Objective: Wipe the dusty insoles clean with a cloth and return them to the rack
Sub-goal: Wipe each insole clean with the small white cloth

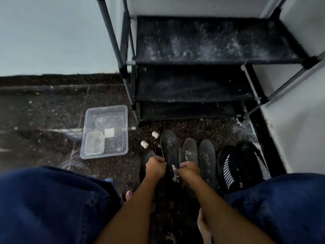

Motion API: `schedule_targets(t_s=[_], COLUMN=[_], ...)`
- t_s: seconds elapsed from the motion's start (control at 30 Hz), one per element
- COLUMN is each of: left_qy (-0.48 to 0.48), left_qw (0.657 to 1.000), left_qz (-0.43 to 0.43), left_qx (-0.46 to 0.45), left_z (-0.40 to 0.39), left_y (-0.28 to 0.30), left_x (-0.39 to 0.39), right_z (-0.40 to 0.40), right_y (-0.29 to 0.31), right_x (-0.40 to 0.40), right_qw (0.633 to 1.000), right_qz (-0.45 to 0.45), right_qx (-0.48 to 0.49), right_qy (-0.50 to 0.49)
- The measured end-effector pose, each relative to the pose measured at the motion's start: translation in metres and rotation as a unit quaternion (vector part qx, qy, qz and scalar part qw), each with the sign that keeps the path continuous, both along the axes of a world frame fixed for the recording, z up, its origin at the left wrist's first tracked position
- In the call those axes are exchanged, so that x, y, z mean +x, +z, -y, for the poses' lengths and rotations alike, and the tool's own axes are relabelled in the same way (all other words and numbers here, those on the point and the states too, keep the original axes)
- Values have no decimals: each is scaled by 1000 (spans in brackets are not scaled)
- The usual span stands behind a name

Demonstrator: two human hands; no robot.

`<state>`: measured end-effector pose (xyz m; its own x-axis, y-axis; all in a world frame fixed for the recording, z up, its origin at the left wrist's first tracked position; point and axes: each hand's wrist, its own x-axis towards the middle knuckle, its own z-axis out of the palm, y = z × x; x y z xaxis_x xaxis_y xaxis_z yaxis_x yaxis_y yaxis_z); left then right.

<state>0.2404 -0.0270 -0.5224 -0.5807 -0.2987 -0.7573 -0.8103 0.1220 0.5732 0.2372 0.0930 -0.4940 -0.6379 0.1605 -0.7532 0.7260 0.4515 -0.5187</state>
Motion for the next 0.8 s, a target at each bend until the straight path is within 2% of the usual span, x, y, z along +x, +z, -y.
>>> schedule_targets(t_s=[0.1,0.23,0.33,0.43,0.6,0.8], left_qy=[22,30,0,-23,-32,-75], left_qw=[996,982,969,952,935,926], left_qz=[-82,-188,-249,-304,-352,-365], left_qx=[-7,-16,-11,-8,24,51], left_z=[2,2,5,12,15,21], left_y=[40,146,217,270,301,316], left_x=[-16,-30,-36,-25,2,-18], right_z=[-2,-8,-16,-26,-36,-40], right_y=[57,143,206,254,276,293], right_x=[-20,-45,-56,-52,-26,-34], right_qw=[997,984,973,963,947,939], right_qz=[-59,-162,-197,-220,-219,-203], right_qx=[1,-4,-50,-122,-223,-271], right_qy=[42,69,107,96,74,55])
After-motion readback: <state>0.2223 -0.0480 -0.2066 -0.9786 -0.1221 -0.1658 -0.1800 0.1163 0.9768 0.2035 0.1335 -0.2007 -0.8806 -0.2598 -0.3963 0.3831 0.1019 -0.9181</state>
